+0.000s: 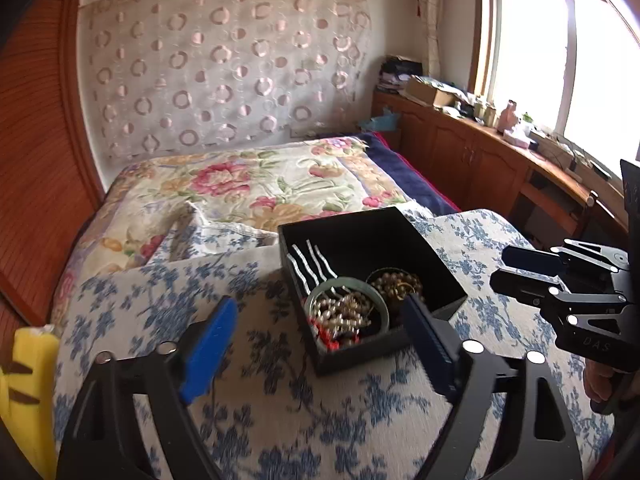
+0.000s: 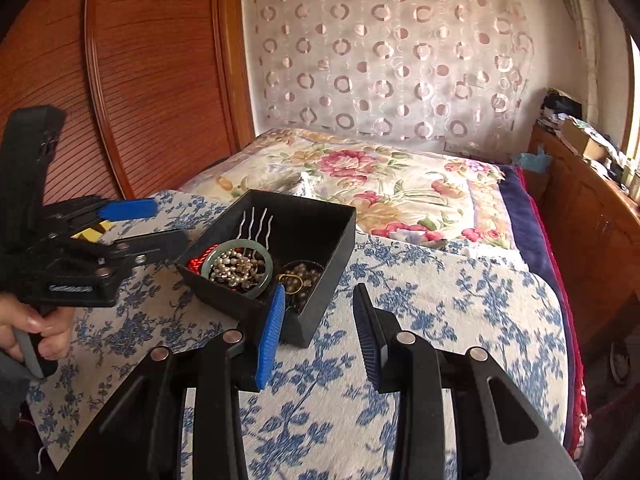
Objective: Organize jewelry
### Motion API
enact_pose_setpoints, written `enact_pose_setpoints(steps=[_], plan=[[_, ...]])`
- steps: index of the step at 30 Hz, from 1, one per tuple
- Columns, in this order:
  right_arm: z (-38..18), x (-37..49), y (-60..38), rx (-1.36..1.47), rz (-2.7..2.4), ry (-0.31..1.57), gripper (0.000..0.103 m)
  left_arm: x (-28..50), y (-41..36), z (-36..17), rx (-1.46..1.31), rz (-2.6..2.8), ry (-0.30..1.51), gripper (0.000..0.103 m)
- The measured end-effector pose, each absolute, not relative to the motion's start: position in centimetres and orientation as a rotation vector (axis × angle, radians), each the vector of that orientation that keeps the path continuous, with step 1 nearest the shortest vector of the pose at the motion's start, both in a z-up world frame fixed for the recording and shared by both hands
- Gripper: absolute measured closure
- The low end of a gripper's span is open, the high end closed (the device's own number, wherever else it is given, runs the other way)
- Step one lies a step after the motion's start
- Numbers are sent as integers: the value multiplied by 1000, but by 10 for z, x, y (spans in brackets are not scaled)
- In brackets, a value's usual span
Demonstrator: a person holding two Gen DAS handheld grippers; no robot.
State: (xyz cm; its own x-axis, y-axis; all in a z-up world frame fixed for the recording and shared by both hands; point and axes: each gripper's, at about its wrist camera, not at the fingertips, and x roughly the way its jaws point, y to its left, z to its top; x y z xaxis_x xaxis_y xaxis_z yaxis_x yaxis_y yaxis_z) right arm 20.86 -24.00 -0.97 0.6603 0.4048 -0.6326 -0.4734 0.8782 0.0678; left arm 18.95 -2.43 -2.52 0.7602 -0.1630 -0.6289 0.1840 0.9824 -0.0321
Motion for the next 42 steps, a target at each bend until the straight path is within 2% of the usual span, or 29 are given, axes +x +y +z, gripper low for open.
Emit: enact_pose_setpoints(steps=[1, 3, 5, 7, 10, 15, 31, 42], plan=[[-8, 203, -241, -96, 485, 681, 49, 182, -22, -24, 27, -178, 675, 13], [-4, 195, -243, -82, 469, 665, 38, 171, -19, -20, 22, -171, 665, 10], [-1, 186, -244, -75, 455, 653, 33, 159, -17, -17, 24, -153, 655, 8], [1, 176, -246, -64, 442, 638, 22, 149, -15, -14, 20, -144, 645, 8], [7, 161, -249, -52, 423, 613, 12, 133, -11, -10, 18, -128, 631, 8], [20, 136, -249, -46, 404, 559, 3, 107, -8, -1, 11, -94, 598, 8], [34, 81, -258, 22, 346, 489, 3, 45, 7, 22, -13, -16, 532, 8], [36, 75, -258, 16, 330, 471, 3, 40, 5, 22, 3, -19, 525, 8]])
